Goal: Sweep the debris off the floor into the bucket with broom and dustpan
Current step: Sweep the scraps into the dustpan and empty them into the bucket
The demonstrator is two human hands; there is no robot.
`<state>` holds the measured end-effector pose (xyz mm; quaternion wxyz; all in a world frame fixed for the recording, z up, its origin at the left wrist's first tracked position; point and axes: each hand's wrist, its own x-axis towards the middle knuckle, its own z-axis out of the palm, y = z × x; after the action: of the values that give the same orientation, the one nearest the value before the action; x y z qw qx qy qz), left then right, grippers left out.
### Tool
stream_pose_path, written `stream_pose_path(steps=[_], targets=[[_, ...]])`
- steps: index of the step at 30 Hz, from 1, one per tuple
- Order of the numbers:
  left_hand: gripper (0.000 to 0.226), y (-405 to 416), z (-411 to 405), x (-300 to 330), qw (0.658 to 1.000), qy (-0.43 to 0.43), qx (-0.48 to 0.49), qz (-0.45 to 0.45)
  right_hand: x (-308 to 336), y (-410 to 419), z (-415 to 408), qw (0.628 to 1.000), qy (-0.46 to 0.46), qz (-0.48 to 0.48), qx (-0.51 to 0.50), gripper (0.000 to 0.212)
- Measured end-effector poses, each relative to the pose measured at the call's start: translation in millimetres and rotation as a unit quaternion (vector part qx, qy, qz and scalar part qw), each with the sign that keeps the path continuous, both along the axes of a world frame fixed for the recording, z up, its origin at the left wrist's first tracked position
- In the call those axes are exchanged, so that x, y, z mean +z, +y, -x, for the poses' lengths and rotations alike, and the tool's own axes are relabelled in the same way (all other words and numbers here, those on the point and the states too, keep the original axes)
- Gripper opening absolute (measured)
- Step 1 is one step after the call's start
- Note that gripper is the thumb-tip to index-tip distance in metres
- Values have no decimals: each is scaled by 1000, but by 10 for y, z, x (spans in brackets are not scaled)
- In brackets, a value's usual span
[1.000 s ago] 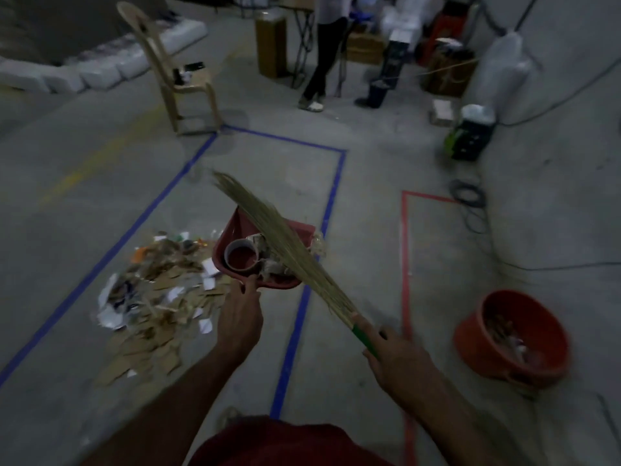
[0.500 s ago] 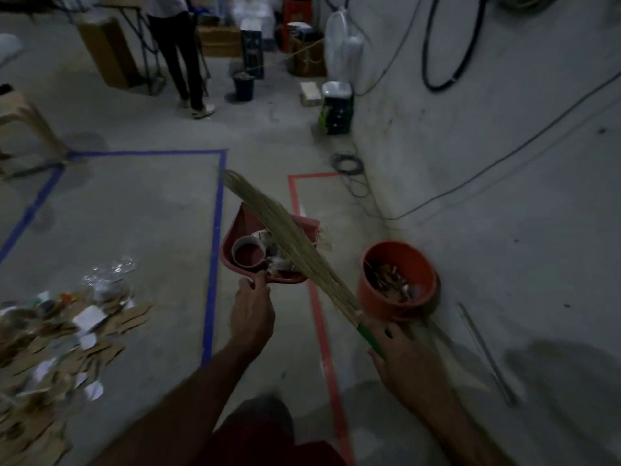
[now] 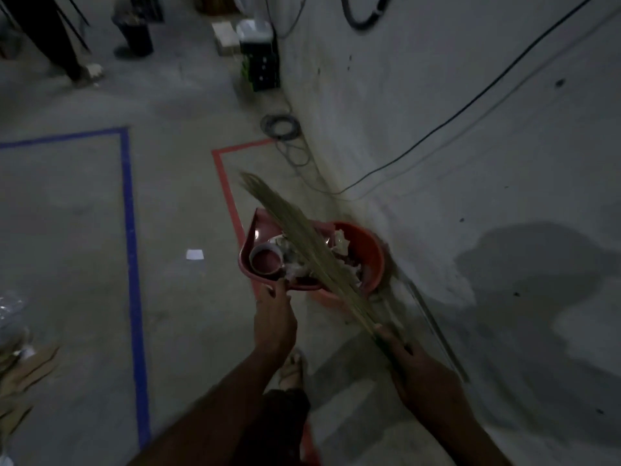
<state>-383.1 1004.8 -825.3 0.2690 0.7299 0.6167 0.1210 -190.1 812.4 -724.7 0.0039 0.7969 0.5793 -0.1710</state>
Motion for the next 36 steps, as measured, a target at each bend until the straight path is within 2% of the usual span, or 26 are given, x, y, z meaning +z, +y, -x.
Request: stream_pose_path(steps=[2,4,7,10,14,16,18,20,22,24,27,31,33,36], targets=[[36,104,-302,-154,1000,-4,-8,20,0,117,-194,1000,3,13,-18,72],[36,197,-587,-282,999,3,-25,40,-49,240,-385,998,26,53,-36,77],[35,341,-988,-490,996,16,-41,76,-267,376,-691,998,25,44,-41,88],[38,468,-1351,-744,993,40,-46,103,-573,538,-1008,997,16,65,-30,89],[44,658,-1838,-1294,985,98,-47,135,-1252,701,-1448,985,39,155,-57,69],[50,784,-2059,-1612,979,125,-55,153,-1621,807,-1663,987,27,142,-74,65],[53,936,-2261,-1897,972,164,-74,154,-1937,944,-1847,988,21,134,-74,73],[55,1087,-2448,-2146,962,203,-107,146,-2235,1048,-2023,989,33,122,-81,67],[50,1188,-2594,-2352,948,252,-148,123,-2485,1088,-2208,990,46,109,-76,58],[42,1226,-2690,-2468,940,278,-164,110,-2649,1093,-2382,991,57,106,-56,63],[34,1232,-2790,-2495,915,341,-187,104,-2637,1085,-2539,991,36,124,-46,52],[30,1240,-2851,-2291,893,395,-201,80,-2476,1000,-2639,996,46,56,-58,73],[31,1245,-2866,-2138,883,418,-196,85,-2378,906,-2677,997,57,26,-55,77],[33,1233,-2832,-1879,889,411,-177,98,-2199,743,-2715,995,70,21,-73,76]])
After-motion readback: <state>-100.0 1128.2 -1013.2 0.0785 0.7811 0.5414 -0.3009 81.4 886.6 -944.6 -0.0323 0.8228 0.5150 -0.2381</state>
